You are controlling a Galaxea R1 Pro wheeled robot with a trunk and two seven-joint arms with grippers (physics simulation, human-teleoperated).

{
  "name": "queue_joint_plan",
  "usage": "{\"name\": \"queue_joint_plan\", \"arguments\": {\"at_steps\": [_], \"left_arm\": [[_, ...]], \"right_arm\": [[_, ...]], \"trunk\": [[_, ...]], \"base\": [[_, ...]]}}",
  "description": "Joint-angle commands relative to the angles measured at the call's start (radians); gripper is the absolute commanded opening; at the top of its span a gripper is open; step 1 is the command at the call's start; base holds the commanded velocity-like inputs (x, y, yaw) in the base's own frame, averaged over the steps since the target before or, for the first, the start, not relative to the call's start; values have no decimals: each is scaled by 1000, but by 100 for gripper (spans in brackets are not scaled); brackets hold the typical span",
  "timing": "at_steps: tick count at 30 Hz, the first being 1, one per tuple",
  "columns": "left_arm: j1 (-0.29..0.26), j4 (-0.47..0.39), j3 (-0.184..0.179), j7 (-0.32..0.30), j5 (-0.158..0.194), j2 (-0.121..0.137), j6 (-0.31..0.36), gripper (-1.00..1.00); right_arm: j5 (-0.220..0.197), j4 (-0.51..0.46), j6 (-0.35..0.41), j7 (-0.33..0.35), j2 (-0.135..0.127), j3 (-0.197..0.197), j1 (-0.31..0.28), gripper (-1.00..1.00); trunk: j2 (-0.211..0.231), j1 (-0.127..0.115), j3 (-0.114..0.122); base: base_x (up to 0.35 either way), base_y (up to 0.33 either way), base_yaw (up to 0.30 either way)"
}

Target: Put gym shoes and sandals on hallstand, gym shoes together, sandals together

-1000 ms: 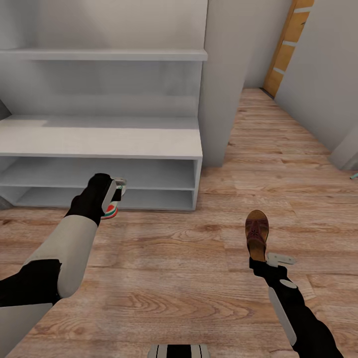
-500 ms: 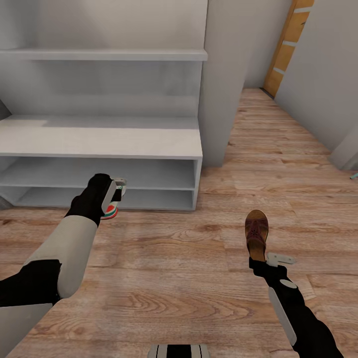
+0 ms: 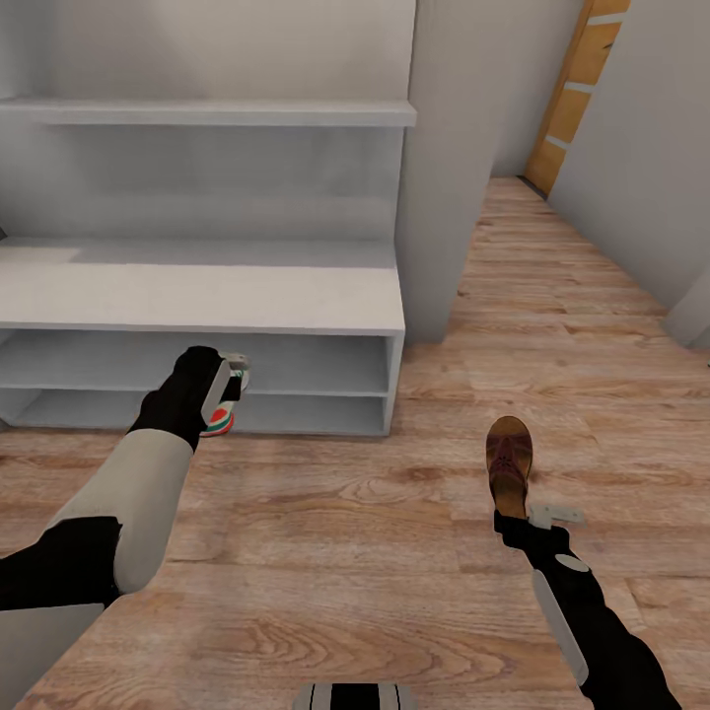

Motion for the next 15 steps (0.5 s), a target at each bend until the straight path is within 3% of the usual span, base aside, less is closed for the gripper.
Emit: {"name": "queue_joint_plan", "arguments": {"at_steps": [1, 5, 15], "left_arm": [[1, 0, 0, -2, -2, 0, 0, -100], [11, -1, 0, -2, -4, 0, -1, -100], [31, -2, 1, -4, 2, 0, -4, -100]], "right_arm": [[-3, 0, -1, 0, 0, 0, 0, -100], [-3, 0, -1, 0, 0, 0, 0, -100], [-3, 0, -1, 0, 0, 0, 0, -100]], "trunk": [[0, 0, 0], [0, 0, 0], [0, 0, 0]], "base": [[333, 0, 0], [163, 0, 0], [16, 0, 0]]}}
